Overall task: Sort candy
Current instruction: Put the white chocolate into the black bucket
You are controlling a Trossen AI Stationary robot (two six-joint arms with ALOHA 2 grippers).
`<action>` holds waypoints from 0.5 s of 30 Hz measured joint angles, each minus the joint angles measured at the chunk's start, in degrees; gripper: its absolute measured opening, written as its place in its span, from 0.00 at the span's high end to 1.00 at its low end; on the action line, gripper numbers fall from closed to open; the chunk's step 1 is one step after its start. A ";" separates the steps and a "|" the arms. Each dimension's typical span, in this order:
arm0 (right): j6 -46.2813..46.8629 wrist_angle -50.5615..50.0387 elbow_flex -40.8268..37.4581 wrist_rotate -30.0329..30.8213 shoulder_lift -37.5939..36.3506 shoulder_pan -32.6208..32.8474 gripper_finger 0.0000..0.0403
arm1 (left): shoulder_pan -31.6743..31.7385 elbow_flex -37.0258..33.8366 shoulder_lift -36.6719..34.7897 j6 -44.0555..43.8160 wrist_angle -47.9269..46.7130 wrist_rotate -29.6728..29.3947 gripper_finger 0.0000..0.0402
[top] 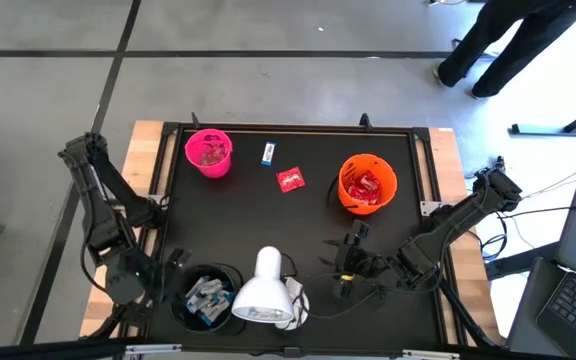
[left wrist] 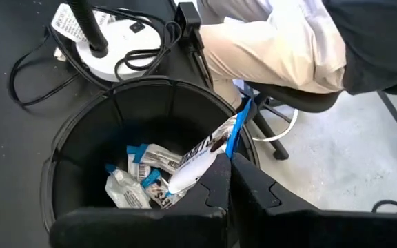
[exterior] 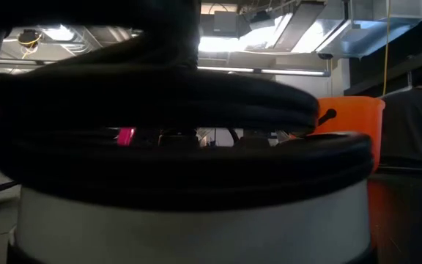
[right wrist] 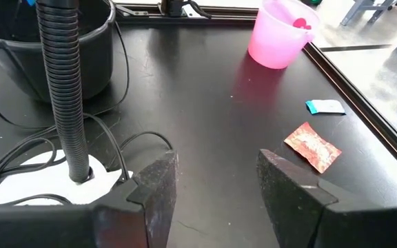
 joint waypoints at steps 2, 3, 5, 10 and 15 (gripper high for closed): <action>0.00 0.00 0.00 0.00 0.00 0.00 0.52 | 0.00 0.00 -0.08 -0.32 0.08 -0.34 1.00; 0.00 0.02 0.00 -0.02 0.00 0.00 0.52 | 0.03 0.00 -0.10 -0.40 0.41 -0.45 1.00; 0.00 0.02 0.00 -0.05 0.00 0.00 0.52 | 0.23 0.00 -0.13 -0.44 1.49 -0.71 1.00; 0.00 0.04 0.00 -0.07 0.00 0.00 0.52 | 1.71 0.00 -0.13 -0.46 2.91 -0.35 0.93; 0.00 0.52 0.00 -0.49 0.00 0.00 0.52 | 2.73 0.00 -0.15 -0.13 2.24 0.00 0.79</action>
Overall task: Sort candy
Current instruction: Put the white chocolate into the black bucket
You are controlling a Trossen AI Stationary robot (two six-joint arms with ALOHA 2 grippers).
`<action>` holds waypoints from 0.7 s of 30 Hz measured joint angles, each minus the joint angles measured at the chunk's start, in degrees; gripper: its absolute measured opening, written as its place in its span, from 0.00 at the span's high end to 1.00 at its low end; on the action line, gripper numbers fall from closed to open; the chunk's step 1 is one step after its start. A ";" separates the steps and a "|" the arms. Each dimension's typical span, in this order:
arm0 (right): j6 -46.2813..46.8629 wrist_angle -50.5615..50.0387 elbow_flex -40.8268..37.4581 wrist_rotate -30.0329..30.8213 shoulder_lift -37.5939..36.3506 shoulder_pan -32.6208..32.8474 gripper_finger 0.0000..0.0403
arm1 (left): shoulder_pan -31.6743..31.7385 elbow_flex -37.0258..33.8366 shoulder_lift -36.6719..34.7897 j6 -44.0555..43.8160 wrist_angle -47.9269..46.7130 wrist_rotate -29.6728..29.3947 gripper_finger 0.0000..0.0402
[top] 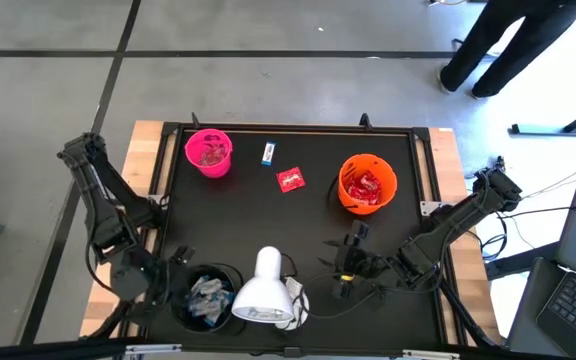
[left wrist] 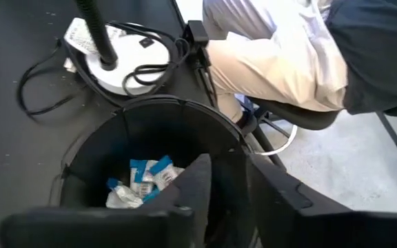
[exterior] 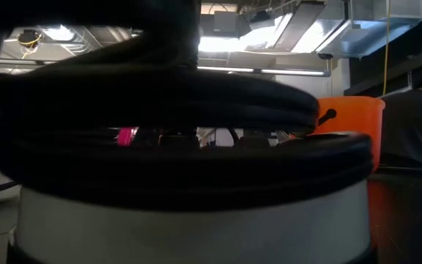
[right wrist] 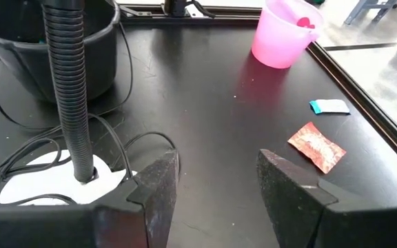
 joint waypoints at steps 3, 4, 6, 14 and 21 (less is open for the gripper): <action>-0.02 -0.02 0.00 -0.45 0.00 0.00 0.52 | 1.27 0.00 -0.16 0.36 -0.52 -0.08 0.73; -0.02 -0.02 0.00 -0.46 0.00 0.00 0.52 | 1.96 0.00 -0.37 0.71 -0.52 -0.07 0.71; -0.02 -0.01 0.00 -0.49 0.00 0.00 0.52 | 3.39 0.00 -0.92 2.34 -0.58 -0.15 0.69; -2.28 4.33 0.00 -0.73 0.00 0.00 0.52 | 13.66 0.00 -6.86 16.90 -4.41 -2.70 0.68; -6.02 7.84 0.00 -0.89 0.00 0.00 0.52 | 32.26 0.00 -12.92 35.09 -1.46 -1.81 0.68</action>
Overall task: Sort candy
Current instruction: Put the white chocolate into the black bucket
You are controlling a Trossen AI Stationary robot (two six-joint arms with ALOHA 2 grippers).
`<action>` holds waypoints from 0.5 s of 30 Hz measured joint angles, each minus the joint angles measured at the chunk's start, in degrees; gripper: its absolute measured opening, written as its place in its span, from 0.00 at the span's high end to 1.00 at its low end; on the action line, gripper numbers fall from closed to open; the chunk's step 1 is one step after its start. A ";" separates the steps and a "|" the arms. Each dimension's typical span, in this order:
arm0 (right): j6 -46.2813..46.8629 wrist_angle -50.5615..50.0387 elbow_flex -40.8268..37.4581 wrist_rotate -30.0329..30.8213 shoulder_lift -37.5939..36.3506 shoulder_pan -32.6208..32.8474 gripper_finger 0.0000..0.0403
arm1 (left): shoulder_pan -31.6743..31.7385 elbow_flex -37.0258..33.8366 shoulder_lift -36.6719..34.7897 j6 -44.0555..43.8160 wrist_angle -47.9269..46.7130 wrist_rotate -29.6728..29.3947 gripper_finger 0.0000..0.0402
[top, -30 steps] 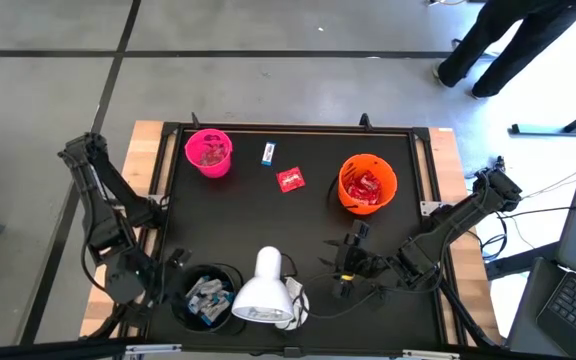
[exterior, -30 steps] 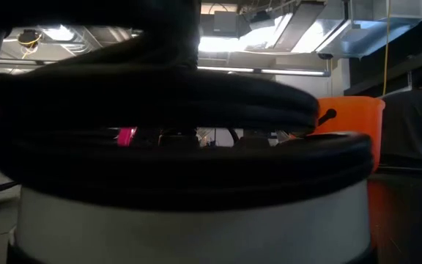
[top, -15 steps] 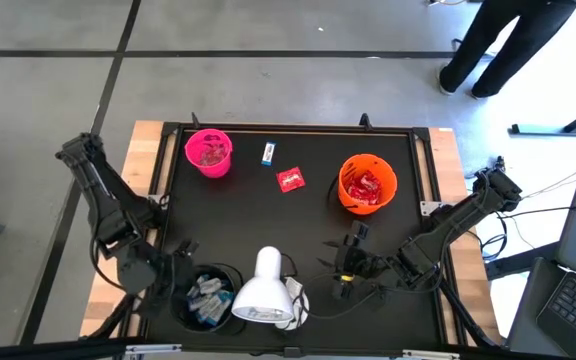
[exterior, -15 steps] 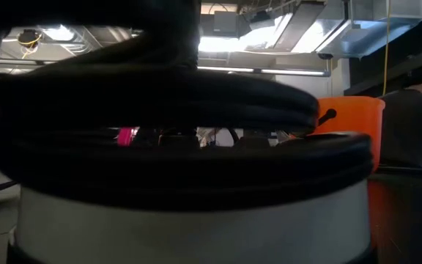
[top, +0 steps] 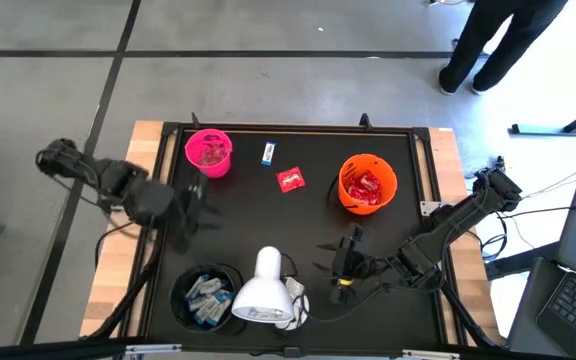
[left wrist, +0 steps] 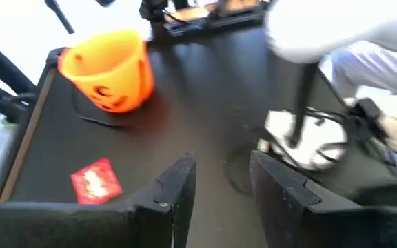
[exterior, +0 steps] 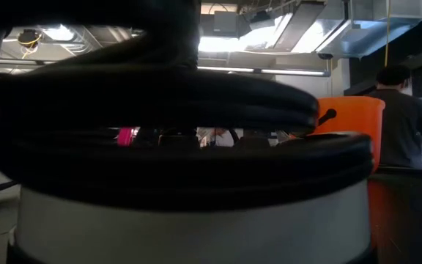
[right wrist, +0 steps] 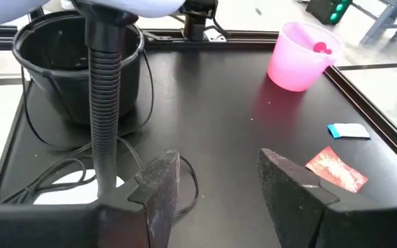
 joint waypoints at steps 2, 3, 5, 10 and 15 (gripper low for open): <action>-0.01 -0.10 0.00 0.51 0.00 0.00 0.52 | 6.33 0.00 -0.09 4.10 1.44 4.09 0.68; -0.01 -0.01 0.00 0.57 0.00 0.00 0.52 | 9.39 0.00 0.20 6.03 2.07 5.97 0.68; -0.01 1.32 -0.02 0.58 0.00 0.00 0.52 | 15.35 0.00 1.60 9.50 3.80 9.42 0.68; -0.38 6.65 -0.02 -0.40 0.00 0.00 0.52 | 28.70 0.00 7.36 17.41 6.79 18.37 0.68; -0.15 7.18 -0.02 -2.56 0.00 0.00 0.52 | 39.16 -0.02 14.61 22.24 10.35 34.58 0.68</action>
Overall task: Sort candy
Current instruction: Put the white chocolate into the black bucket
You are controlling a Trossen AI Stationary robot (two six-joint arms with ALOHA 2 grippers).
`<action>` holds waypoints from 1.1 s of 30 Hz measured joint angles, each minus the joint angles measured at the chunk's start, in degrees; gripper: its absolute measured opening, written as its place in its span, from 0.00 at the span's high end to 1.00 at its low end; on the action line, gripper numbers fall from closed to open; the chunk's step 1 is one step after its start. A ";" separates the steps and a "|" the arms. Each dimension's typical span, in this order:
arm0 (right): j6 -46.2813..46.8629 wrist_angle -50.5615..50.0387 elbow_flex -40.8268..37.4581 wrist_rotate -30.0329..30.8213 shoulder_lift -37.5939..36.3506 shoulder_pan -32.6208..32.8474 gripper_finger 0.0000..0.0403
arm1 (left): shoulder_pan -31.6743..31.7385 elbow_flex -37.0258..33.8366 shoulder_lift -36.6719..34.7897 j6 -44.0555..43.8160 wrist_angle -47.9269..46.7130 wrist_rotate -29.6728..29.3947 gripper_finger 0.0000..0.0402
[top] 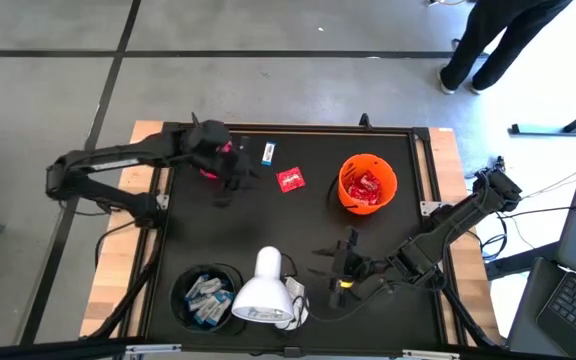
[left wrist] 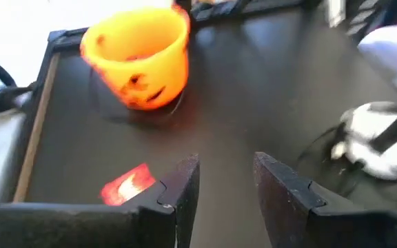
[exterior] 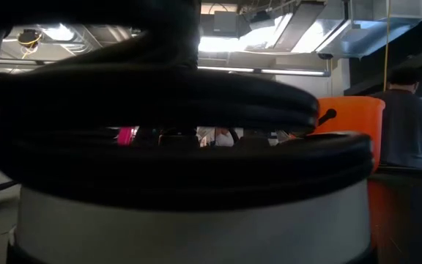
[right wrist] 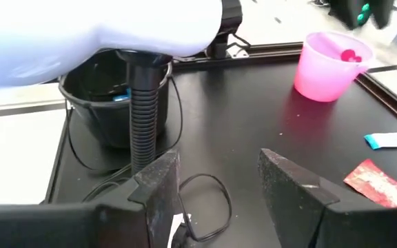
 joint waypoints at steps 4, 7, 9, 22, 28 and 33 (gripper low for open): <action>0.23 -0.04 0.00 -0.52 0.00 0.00 0.52 | 4.43 0.00 4.30 -0.52 5.78 7.54 0.68; 0.19 0.00 0.00 -0.40 0.00 0.00 0.52 | 5.77 0.00 7.65 -3.52 9.90 5.57 0.68; 0.19 -0.01 0.00 -0.01 0.00 0.00 0.52 | 6.27 0.00 9.70 -4.81 10.86 4.69 0.68; 0.53 -0.09 0.00 -0.01 0.00 0.00 0.52 | 6.78 0.00 23.37 -6.10 11.14 2.22 0.54; 0.47 -0.15 0.00 -0.01 0.00 0.00 0.52 | 6.83 0.00 26.37 -7.90 13.22 -11.57 0.47; 0.21 -0.22 0.00 0.03 0.00 0.00 0.52 | 6.89 0.00 28.57 -7.93 15.79 -14.90 0.47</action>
